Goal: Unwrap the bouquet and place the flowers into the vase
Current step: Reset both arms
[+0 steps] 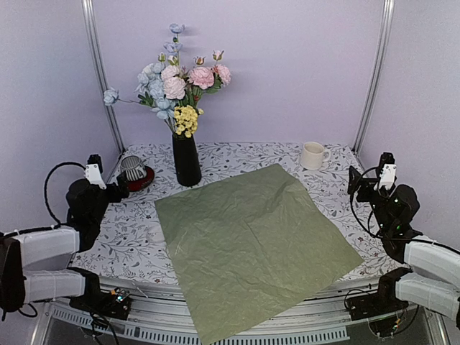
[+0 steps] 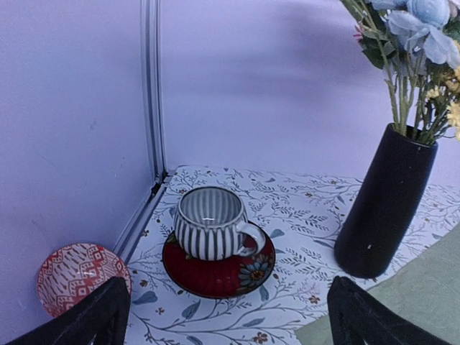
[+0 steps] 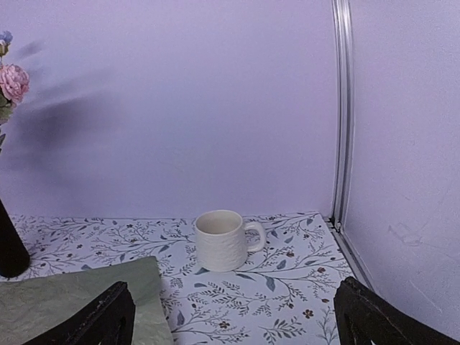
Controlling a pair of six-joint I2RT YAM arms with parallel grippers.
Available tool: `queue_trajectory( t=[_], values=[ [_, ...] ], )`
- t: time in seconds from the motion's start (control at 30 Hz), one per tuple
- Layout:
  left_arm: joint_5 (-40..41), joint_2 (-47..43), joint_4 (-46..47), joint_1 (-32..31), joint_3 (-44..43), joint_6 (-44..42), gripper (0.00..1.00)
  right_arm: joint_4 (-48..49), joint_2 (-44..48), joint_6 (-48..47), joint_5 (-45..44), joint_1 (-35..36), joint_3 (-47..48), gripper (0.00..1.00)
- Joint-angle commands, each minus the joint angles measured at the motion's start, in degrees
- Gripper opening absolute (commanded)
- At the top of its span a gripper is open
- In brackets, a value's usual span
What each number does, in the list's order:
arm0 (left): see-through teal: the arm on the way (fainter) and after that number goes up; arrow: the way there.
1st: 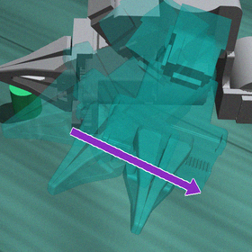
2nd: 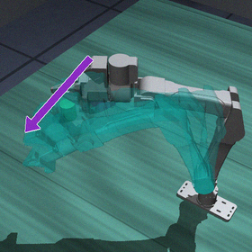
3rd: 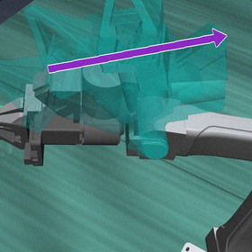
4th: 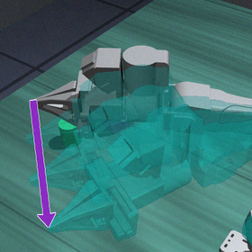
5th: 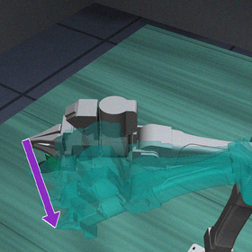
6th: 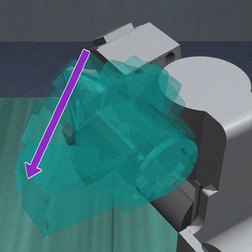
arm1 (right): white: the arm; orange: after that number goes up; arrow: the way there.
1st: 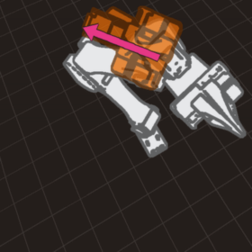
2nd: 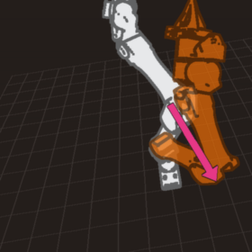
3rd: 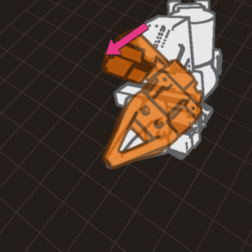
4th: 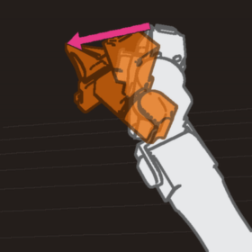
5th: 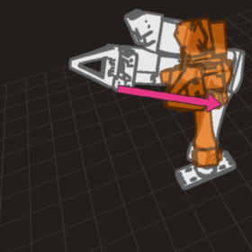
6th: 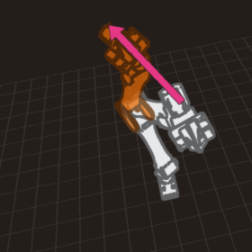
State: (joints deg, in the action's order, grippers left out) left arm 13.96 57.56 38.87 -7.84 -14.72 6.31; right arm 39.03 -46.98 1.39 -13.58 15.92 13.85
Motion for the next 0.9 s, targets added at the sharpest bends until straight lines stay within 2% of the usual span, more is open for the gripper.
queue_trajectory(
  t=[0.0, 0.07, 0.2, 0.27, 0.47, 0.57, 0.67, 0.73, 0.77, 0.83, 0.87],
  values=[
    [-3.35, 5.83, 11.29, 2.64, 1.62, -4.09, 0.98, 10.33, -4.24, -3.12, 11.48, -6.88, -6.7, 0.99],
    [-5.29, 9.49, 13.61, 3.19, 1.61, -4.74, 0.98, 18.19, -8.78, -4.56, 11.99, -8.36, -9.16, 1.0],
    [-7.18, 17.25, 22.85, 4.12, 2.69, -5.68, 0.98, 24.79, -19.2, -8.01, 13.23, -9.65, -8.12, 1.0],
    [-8.37, 18.34, 22.63, 4.67, 1.69, -6.21, 0.98, 29.85, -24.18, -8.65, 14.39, -9.84, -7.48, 1.0],
    [-8.15, 21.08, 24.2, 6.27, 0.08, -7.14, 0.98, 31.4, -29.66, -9.52, 16.24, -12.19, -4.24, 0.99],
    [-8.83, 21.24, 26.08, 7.07, 0.93, -7.06, 0.98, 37.25, -34.48, -7.95, 19.59, -14.85, -4.5, 0.98],
    [-10.02, 25.84, 35.48, 7.68, 3.18, -7.59, 0.98, 43.53, -41.56, -6.75, 19.17, -15.72, -3.72, 0.97],
    [-11.47, 30.59, 40.86, 7.9, 3.49, -7.81, 0.98, 36.96, -40.53, -6.59, 18.4, -15.79, -1.38, 0.99],
    [-12.71, 31.31, 40.42, 8.06, 2.98, -8.28, 0.98, 37.09, -41.2, -6.08, 17.93, -15.99, -0.95, 1.0],
    [-13.79, 30.16, 32.66, 8.76, 0.12, -7.53, 0.98, 35.51, -41.08, -5.15, 17.19, -16.42, -0.29, 0.99],
    [-14.31, 30.72, 33.27, 8.8, -0.04, -8.03, 0.98, 35.43, -41.34, -4.72, 16.85, -16.56, 0.0, 0.99]
  ],
)
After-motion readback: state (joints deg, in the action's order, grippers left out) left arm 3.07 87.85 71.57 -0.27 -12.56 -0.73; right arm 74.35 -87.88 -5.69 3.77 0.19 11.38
